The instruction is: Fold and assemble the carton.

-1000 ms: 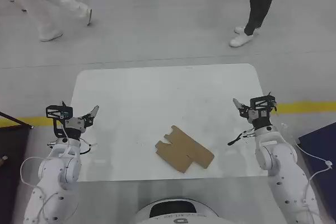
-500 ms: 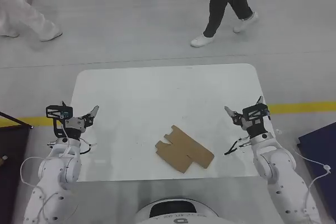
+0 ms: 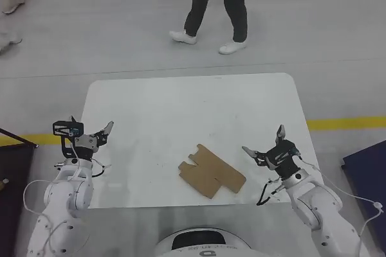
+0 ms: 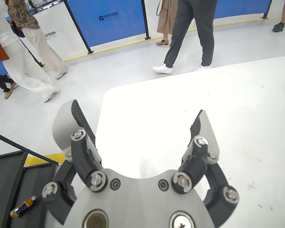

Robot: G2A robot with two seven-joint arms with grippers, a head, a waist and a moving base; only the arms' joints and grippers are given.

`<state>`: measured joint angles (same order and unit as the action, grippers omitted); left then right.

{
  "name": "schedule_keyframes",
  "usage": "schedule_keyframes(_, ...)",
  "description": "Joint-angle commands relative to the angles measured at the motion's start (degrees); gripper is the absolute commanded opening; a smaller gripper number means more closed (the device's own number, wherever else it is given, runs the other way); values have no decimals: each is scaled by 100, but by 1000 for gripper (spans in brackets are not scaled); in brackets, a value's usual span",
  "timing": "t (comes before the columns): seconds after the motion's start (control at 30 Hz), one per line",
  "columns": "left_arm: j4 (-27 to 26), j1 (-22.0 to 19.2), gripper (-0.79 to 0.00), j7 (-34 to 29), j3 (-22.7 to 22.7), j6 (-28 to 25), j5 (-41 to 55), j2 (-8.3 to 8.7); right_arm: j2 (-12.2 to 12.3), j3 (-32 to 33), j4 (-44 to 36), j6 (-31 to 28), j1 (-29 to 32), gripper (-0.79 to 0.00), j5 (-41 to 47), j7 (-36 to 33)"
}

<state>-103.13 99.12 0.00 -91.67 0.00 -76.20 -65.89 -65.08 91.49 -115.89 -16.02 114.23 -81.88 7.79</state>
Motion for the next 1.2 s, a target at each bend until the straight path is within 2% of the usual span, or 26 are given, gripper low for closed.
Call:
schedule_keyframes(0.0,0,0,0,0,0,0,0,0,13,-88,-64,-173,10,0,-241,-12)
schedule_keyframes(0.07,0,0,0,0,0,0,0,0,62,-170,-343,-478,123,0,-1166,255)
schedule_keyframes(0.17,0,0,0,0,0,0,0,0,125,-164,-561,-816,513,0,-1968,887)
schedule_keyframes(0.27,0,0,0,0,0,0,0,0,220,-206,-761,-1258,826,0,-3170,1285)
schedule_keyframes(0.4,0,0,0,0,0,0,0,0,291,-427,-610,-1519,895,0,-4128,1317)
schedule_keyframes(0.5,0,0,0,0,0,0,0,0,302,-776,-369,-1720,665,0,-4455,1116)
schedule_keyframes(0.67,0,0,0,0,0,0,0,0,278,-1259,81,-1634,283,-9,-4591,828)
schedule_keyframes(0.8,0,0,0,0,0,0,0,0,263,-1416,339,-1481,62,-77,-4613,537)
schedule_keyframes(0.83,0,0,0,0,0,0,0,0,260,-1437,393,-1442,21,-120,-4600,471)
schedule_keyframes(0.97,0,0,0,0,0,0,0,0,261,-1416,530,-1313,-62,-200,-4487,312)
schedule_keyframes(1.17,0,0,0,0,0,0,0,0,292,-1337,577,-1202,-34,-222,-4614,73)
